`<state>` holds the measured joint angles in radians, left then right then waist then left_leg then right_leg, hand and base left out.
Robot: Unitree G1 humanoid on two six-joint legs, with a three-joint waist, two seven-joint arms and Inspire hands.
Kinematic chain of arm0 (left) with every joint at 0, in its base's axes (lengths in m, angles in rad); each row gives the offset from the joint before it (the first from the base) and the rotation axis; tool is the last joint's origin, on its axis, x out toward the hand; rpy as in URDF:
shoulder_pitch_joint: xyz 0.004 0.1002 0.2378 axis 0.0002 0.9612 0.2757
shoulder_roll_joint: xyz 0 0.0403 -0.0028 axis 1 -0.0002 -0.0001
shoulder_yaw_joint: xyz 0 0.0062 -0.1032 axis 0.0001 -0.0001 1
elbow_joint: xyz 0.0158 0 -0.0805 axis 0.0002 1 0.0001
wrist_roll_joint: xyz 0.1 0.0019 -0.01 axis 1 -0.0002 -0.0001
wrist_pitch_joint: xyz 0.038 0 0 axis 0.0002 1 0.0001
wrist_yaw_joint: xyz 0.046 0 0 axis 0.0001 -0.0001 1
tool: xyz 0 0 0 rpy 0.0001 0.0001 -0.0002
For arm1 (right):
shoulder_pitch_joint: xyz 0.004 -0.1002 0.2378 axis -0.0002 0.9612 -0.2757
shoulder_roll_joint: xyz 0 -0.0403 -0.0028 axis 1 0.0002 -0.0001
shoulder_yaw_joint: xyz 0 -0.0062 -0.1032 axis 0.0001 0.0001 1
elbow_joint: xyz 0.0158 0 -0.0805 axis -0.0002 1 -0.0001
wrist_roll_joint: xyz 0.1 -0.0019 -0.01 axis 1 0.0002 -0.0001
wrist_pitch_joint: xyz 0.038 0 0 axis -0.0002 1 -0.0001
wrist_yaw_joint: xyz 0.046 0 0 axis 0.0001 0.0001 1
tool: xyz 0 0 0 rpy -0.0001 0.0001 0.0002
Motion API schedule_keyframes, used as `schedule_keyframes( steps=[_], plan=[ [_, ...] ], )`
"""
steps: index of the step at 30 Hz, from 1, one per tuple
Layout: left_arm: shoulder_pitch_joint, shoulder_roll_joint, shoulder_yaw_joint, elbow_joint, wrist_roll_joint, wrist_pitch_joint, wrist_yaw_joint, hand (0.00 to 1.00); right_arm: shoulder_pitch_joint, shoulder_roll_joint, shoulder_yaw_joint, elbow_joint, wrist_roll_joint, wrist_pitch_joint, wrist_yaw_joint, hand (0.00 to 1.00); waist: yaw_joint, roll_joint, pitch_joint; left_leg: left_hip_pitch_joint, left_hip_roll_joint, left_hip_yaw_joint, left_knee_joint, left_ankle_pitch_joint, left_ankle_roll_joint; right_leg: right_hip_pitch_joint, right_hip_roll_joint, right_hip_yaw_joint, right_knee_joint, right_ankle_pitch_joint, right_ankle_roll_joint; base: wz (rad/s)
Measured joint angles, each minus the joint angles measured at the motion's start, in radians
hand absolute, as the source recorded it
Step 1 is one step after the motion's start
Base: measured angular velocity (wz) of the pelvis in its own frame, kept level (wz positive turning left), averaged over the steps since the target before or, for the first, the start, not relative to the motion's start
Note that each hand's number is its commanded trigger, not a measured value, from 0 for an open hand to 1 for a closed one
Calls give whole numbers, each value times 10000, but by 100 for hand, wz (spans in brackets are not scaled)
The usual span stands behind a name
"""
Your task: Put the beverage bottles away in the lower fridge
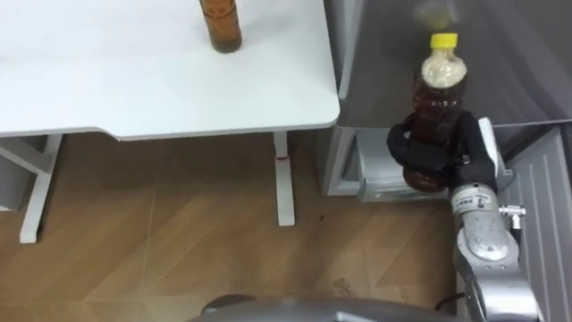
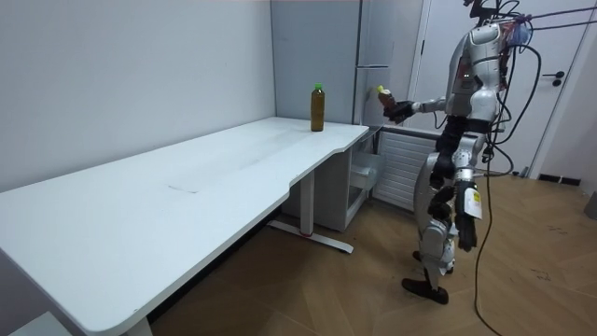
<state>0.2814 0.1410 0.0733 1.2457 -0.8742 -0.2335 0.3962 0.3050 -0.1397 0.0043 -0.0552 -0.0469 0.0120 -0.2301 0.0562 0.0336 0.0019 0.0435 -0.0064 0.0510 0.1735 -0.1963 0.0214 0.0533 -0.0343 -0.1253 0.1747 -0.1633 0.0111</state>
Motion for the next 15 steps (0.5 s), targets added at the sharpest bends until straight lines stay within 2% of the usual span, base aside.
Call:
schedule_keyframes(
  steps=[3,6,12,13,15],
  plan=[
    [-42,-73,-154,10,969,411,-895,0,-5,16,-135,3,247,-79,-386,100,-250,59,11,-3,-6,1,32,-1,2,21,-3,3,-17,-1,1,1],
    [-198,-71,-217,36,1936,771,-1702,0,-5,17,-317,3,938,-134,-904,100,-322,74,43,4,-5,27,6,0,1,6,9,61,-22,-3,4,-3],
    [-383,-71,-700,87,2592,1107,-2944,0,-21,14,-365,53,1778,-141,-1839,100,-445,49,59,47,-5,70,-52,3,1,-14,17,118,-26,-17,23,-2],
    [-385,-68,-774,73,2607,1152,-3032,0,-52,12,-363,76,1926,-141,-1954,100,-466,28,72,44,-6,73,-47,2,1,-14,15,118,-26,-18,25,0],
    [-451,-70,-814,35,3009,1284,-3327,0,-434,9,-360,514,2616,-211,-2438,100,-509,-112,155,36,-7,84,-28,2,1,-20,10,120,-31,-18,25,0]
  ],
)
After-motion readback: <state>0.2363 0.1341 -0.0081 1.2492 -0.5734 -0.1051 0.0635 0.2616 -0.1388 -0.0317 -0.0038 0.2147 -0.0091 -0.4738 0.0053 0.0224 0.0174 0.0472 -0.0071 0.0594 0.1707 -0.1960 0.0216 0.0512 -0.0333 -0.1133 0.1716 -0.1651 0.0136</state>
